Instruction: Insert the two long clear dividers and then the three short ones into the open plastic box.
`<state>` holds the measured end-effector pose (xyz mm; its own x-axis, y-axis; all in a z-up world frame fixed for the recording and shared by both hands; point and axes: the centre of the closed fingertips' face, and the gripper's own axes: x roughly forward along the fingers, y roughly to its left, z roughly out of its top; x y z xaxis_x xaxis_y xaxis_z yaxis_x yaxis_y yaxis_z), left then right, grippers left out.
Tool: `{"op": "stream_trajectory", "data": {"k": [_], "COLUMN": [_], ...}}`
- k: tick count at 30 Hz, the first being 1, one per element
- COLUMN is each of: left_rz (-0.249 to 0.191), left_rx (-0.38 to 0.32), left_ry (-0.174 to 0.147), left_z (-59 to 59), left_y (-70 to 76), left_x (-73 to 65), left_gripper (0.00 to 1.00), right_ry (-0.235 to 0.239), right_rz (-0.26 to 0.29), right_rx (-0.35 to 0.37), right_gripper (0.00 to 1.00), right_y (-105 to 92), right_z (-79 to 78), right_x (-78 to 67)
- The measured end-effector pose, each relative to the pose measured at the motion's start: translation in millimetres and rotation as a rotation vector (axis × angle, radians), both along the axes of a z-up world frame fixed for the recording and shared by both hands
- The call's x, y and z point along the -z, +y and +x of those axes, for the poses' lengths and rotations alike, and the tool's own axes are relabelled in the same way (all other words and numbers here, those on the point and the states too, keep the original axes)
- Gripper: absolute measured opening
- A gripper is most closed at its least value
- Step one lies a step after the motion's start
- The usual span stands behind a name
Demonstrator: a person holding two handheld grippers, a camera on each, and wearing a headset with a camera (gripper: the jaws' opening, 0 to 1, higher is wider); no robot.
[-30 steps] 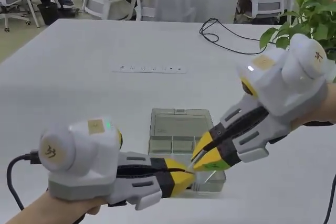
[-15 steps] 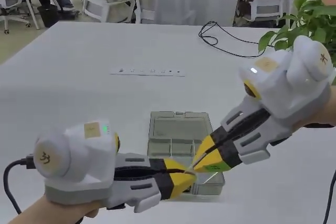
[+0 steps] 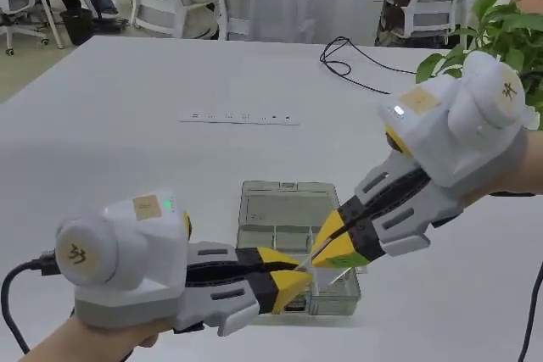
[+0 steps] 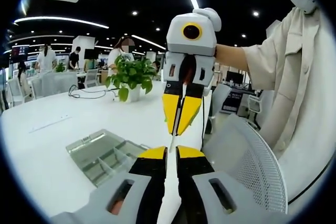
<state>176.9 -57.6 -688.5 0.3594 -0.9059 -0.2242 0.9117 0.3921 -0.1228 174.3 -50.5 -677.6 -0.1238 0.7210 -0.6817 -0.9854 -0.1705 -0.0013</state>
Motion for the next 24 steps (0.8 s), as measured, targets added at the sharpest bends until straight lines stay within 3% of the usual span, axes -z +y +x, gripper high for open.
{"op": "stream_trajectory", "data": {"k": [4,11,24], "left_rz": [0.006,0.026,0.039], "left_rx": [-0.028,-0.058,-0.134], "left_ry": [0.002,0.008,0.015], "left_z": [2.9,6.2,19.4], "left_y": [3.8,8.5,23.7], "left_x": [2.4,8.7,13.8], "left_gripper": [0.10,0.21,0.43], "right_ry": [-0.004,-0.029,-0.091], "right_rz": [-0.048,-0.147,-0.316], "right_rx": [0.038,0.037,0.077], "right_gripper": [0.02,0.02,0.02], "right_y": [-4.5,-9.9,-25.6], "right_z": [8.9,17.9,55.8], "right_x": [3.1,15.6,46.7]}}
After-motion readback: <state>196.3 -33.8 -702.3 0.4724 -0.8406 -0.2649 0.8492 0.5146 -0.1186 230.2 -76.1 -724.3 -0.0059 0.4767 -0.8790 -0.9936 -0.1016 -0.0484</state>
